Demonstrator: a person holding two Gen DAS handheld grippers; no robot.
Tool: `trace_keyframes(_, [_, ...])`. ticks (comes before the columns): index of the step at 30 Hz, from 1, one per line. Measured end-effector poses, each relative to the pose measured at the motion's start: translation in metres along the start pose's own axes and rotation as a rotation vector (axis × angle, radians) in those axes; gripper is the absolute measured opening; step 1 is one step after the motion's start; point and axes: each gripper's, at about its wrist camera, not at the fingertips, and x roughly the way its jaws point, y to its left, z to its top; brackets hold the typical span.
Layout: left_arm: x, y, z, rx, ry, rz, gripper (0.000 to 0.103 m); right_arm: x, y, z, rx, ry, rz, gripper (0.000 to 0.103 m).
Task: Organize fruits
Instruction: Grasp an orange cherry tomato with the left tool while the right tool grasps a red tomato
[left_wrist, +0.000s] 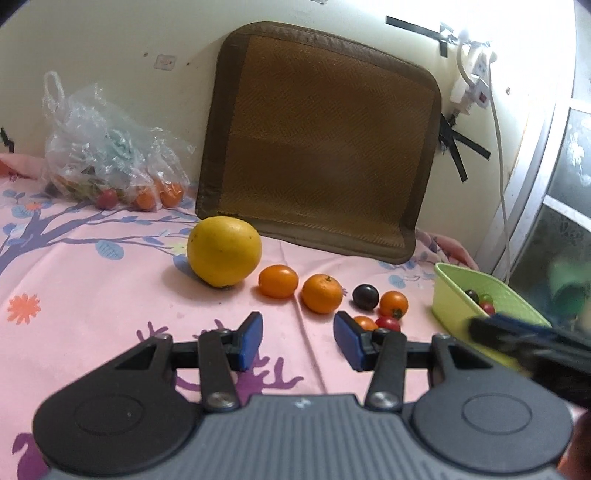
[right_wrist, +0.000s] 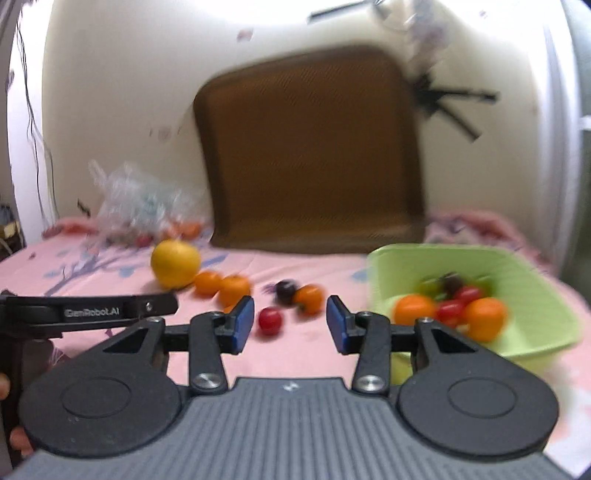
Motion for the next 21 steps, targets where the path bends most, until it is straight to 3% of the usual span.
trace_keyframes(5, [0.004,0.016,0.003,-0.093,0.028,-0.027,0.044,0.052,0.016,0.002,-0.061,0.127,-0.069,0.038])
trace_keyframes(9, [0.007,0.022,0.003,-0.141,0.052,-0.036,0.044,0.063,0.018,0.003,-0.045,0.143,-0.024,0.038])
trace_keyframes(13, [0.008,0.02,0.002,-0.128,0.054,-0.036,0.044,0.076,0.023,0.002,-0.035,0.195,0.004,0.038])
trace_keyframes(15, [0.007,0.018,0.003,-0.113,0.046,-0.035,0.044,0.079,0.025,0.002,-0.024,0.202,0.008,0.032])
trace_keyframes(16, [0.006,0.017,0.002,-0.109,0.04,-0.035,0.044,0.078,0.024,0.003,-0.015,0.197,0.007,0.026])
trace_keyframes(21, [0.006,0.008,0.002,-0.049,0.031,-0.054,0.044,0.05,0.019,-0.007,0.005,0.185,0.002,0.026])
